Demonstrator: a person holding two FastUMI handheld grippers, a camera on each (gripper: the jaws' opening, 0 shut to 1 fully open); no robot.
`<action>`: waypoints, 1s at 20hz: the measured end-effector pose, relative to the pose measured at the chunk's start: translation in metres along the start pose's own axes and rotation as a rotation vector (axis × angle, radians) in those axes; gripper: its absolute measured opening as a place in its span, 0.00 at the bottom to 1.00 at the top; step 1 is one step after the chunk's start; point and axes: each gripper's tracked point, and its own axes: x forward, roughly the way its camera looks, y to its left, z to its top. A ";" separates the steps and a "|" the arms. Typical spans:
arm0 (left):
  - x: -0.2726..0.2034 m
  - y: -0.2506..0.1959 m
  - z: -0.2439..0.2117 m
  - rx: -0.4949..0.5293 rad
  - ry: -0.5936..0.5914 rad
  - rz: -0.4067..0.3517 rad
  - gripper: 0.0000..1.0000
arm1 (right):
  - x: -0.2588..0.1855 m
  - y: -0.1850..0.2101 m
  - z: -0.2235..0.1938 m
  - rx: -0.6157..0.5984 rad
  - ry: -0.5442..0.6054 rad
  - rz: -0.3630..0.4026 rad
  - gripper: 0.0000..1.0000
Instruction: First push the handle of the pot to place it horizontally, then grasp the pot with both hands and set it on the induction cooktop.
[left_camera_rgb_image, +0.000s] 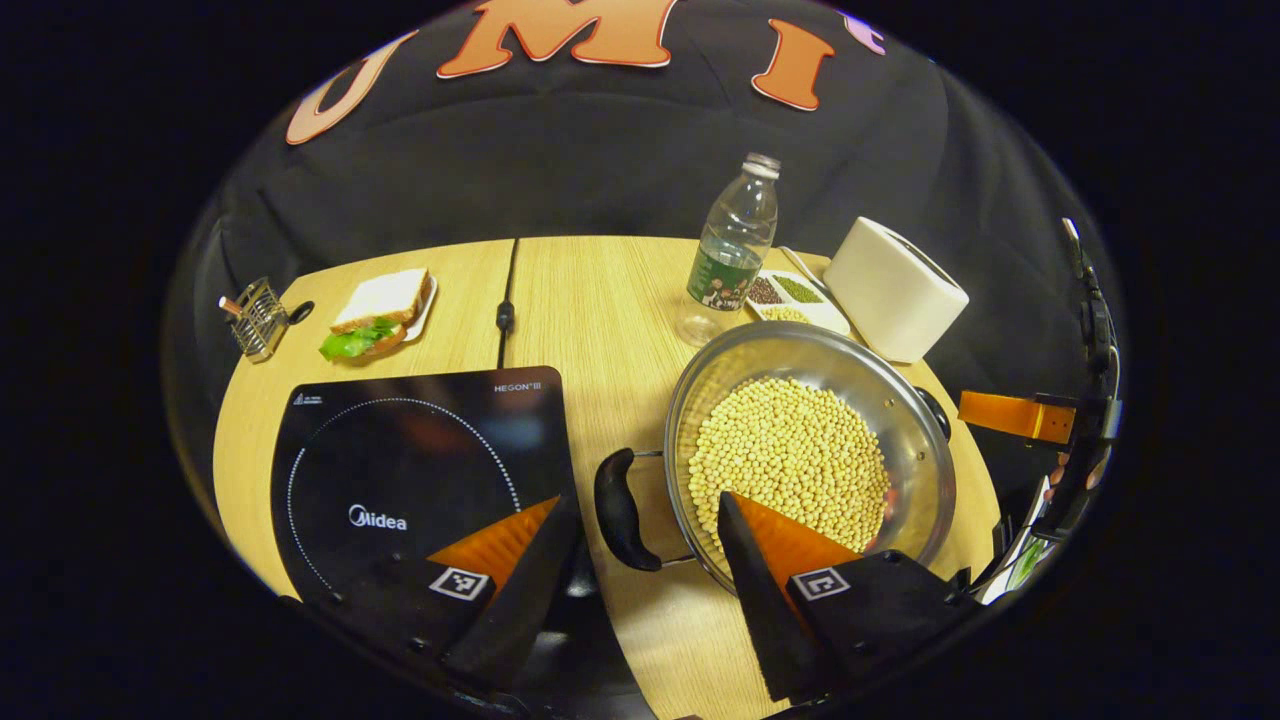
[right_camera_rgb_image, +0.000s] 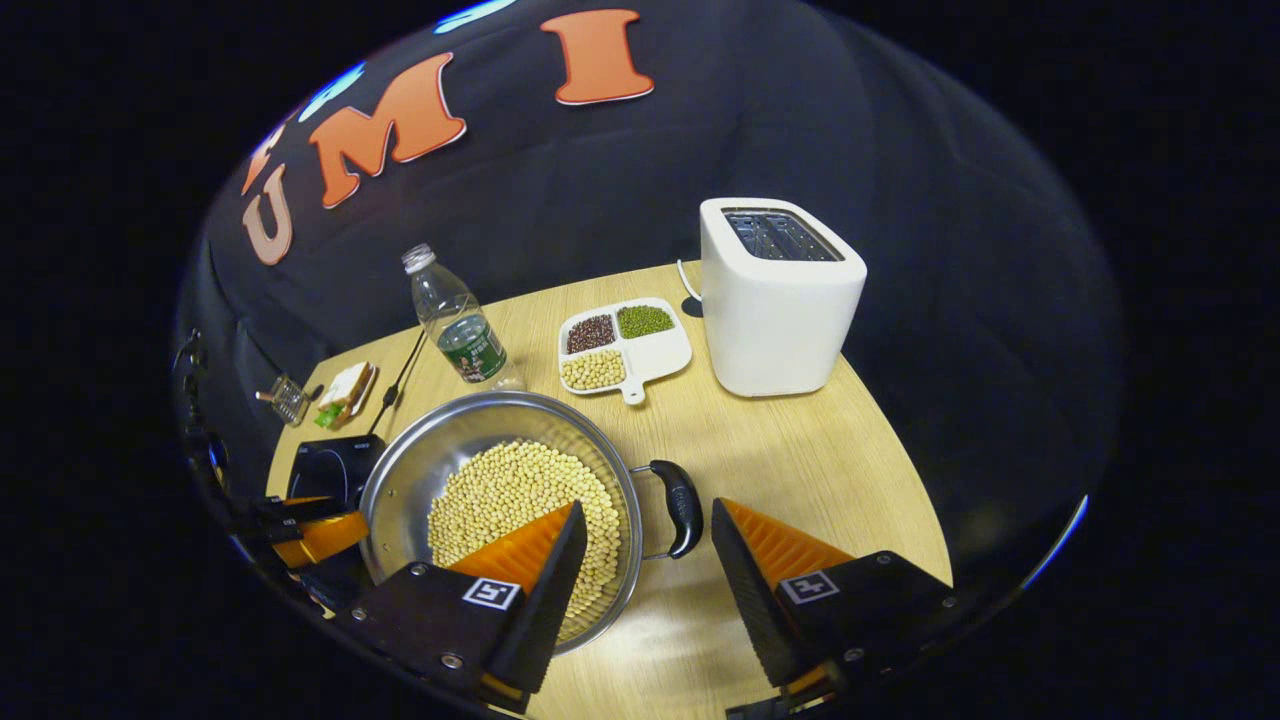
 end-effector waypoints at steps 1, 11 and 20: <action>0.005 -0.005 -0.001 -0.004 0.004 -0.012 0.94 | 0.003 -0.002 -0.001 -0.014 0.001 -0.012 0.81; 0.040 -0.025 0.008 0.016 -0.057 -0.030 0.99 | 0.027 -0.026 -0.027 -0.043 0.052 -0.133 0.84; 0.080 -0.020 0.023 0.091 -0.097 0.071 0.93 | 0.046 -0.039 -0.042 0.014 0.072 -0.175 0.82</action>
